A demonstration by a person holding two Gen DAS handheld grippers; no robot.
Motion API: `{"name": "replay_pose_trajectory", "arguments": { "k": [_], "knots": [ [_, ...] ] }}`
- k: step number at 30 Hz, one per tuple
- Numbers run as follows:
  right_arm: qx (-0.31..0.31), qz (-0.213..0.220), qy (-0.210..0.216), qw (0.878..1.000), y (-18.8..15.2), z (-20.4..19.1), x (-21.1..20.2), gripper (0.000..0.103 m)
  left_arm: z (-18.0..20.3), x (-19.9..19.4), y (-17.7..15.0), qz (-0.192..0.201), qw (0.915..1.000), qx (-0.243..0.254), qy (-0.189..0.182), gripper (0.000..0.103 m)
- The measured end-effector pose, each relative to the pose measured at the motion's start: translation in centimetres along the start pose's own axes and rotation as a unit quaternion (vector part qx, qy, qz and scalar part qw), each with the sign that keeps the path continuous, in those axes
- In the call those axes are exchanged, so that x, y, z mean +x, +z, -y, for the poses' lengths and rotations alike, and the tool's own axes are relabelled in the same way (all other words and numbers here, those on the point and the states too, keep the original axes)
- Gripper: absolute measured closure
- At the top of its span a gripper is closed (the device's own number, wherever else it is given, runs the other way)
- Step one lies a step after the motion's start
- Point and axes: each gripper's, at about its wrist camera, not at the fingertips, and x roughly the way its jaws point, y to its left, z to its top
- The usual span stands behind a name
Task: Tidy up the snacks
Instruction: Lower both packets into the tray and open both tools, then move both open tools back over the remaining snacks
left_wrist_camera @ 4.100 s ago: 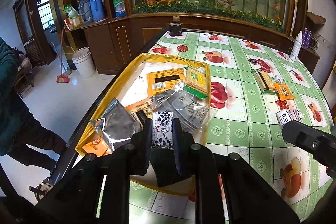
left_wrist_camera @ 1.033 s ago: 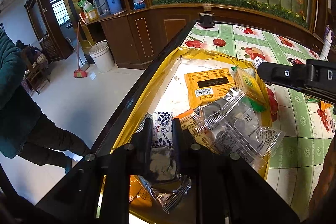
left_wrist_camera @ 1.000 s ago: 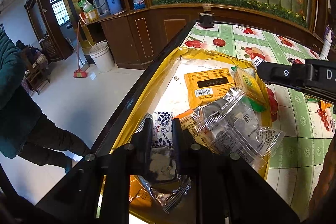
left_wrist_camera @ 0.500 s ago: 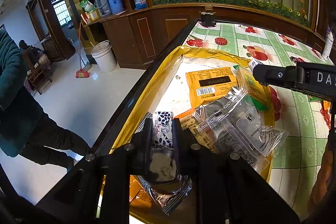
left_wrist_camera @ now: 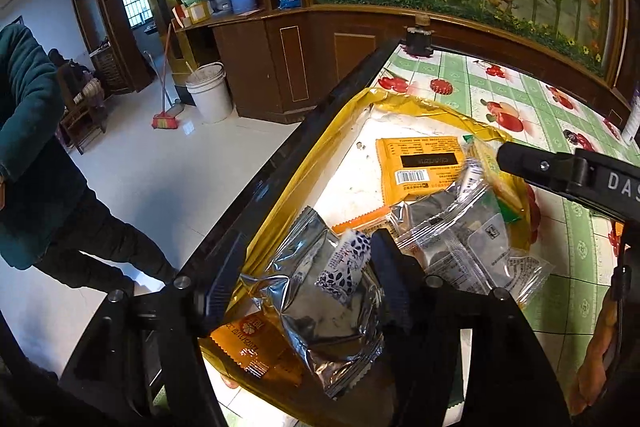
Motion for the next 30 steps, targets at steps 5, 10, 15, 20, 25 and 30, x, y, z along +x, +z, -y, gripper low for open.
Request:
{"name": "replay_pose_trajectory", "arguments": {
  "k": [5,10,15,20,25,30],
  "knots": [
    [0.012,0.022,-0.004,1.000,-1.0,1.5,-3.9,0.055,1.1,-1.5,0.0,0.011,0.9998,0.007,-0.013,0.039],
    [0.024,0.052,-0.033,0.998,-2.9,4.2,-9.1,0.055,3.3,-3.0,-0.5,0.013,0.9990,0.021,-0.039,0.039],
    [0.034,0.070,-0.088,0.993,-5.8,7.8,-14.5,0.055,5.9,-4.6,-0.9,0.017,0.9972,0.036,-0.063,0.039],
    [0.069,0.079,-0.133,0.986,-8.5,12.2,-18.6,0.055,9.1,-5.5,-1.3,0.012,0.9939,0.053,-0.096,0.039],
    [0.091,0.081,-0.163,0.979,-9.9,15.6,-21.0,0.055,12.7,-5.8,-1.6,-0.004,0.9896,0.067,-0.128,0.039],
    [0.105,0.082,-0.176,0.975,-10.2,17.6,-21.5,0.055,15.7,-5.8,-1.6,-0.015,0.9858,0.083,-0.145,0.039]
  ]
}}
